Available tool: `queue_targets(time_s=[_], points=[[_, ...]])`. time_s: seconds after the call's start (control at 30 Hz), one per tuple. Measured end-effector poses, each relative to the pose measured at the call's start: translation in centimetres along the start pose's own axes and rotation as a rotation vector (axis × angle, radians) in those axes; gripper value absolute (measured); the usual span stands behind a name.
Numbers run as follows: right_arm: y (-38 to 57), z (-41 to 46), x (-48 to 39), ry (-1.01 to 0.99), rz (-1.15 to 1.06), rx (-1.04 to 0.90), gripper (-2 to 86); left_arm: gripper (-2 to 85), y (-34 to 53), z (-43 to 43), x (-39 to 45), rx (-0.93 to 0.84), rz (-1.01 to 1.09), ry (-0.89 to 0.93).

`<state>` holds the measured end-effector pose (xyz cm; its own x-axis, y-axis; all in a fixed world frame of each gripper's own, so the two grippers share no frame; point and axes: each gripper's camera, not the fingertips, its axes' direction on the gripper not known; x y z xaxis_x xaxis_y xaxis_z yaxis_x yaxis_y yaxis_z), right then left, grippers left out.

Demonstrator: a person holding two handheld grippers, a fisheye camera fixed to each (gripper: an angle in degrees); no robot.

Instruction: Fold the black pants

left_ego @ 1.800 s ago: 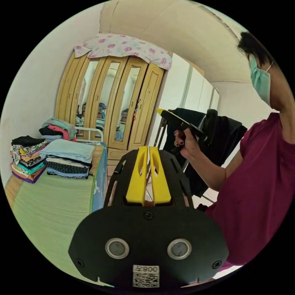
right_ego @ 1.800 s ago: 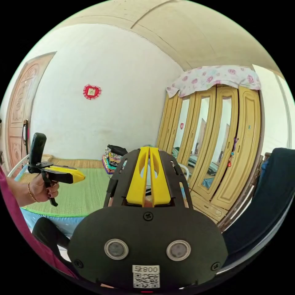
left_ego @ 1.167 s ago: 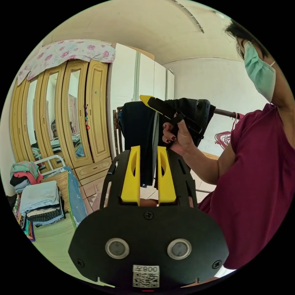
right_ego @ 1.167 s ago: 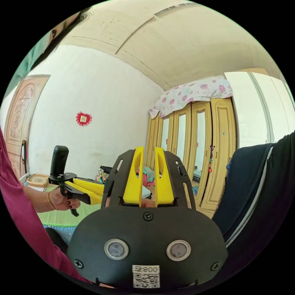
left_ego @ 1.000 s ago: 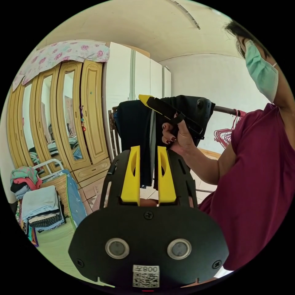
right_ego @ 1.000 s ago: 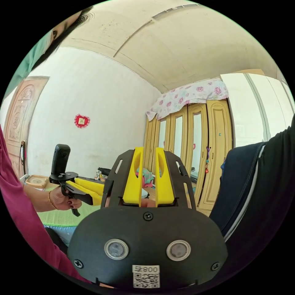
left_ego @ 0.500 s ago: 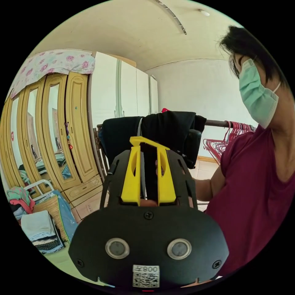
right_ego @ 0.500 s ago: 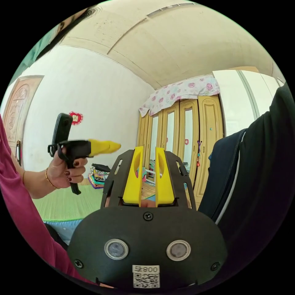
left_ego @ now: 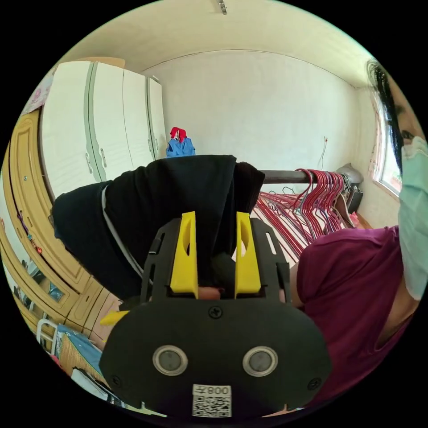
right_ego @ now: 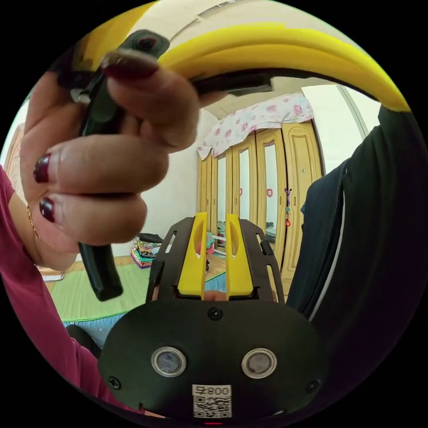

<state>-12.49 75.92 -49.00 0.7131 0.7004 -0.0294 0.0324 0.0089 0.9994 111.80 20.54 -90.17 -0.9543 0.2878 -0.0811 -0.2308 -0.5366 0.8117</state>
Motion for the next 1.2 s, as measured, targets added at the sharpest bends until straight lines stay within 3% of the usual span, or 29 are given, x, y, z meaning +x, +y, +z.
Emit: queue_targets(time_s=[0.1, 0.2, 0.5, 0.73, 0.93, 1.2], points=[[0.5, -0.2, -0.4, -0.005, 0.013, -0.005, 7.0, 5.9, -0.7, -0.3, 0.8, -0.025, 0.022, -0.173], [1.1, -0.6, -1.2, -0.023, 0.015, -0.009, 6.8, 2.0, -0.3, -3.2, 0.6, 0.020, 0.008, -0.199], [1.7, -3.3, -7.6, -0.097, -0.117, 0.022, 2.3, 0.3, 3.3, -15.7, -1.5, 0.281, -0.161, -0.377], [1.2, -12.1, -9.8, -0.174, -0.121, 0.220, 0.3, 0.3, 8.7, -21.8, -2.6, 0.295, -0.256, -0.463], [4.7, -13.6, -6.7, 0.184, 0.031, 0.176, 0.0, 0.2, 14.5, -26.0, -1.0, 0.360, -0.305, -0.488], [10.1, -11.0, -5.3, 0.308, 0.101, 0.132, 0.2, 0.2, 24.8, -32.8, 2.5, 0.470, -0.412, -0.557]])
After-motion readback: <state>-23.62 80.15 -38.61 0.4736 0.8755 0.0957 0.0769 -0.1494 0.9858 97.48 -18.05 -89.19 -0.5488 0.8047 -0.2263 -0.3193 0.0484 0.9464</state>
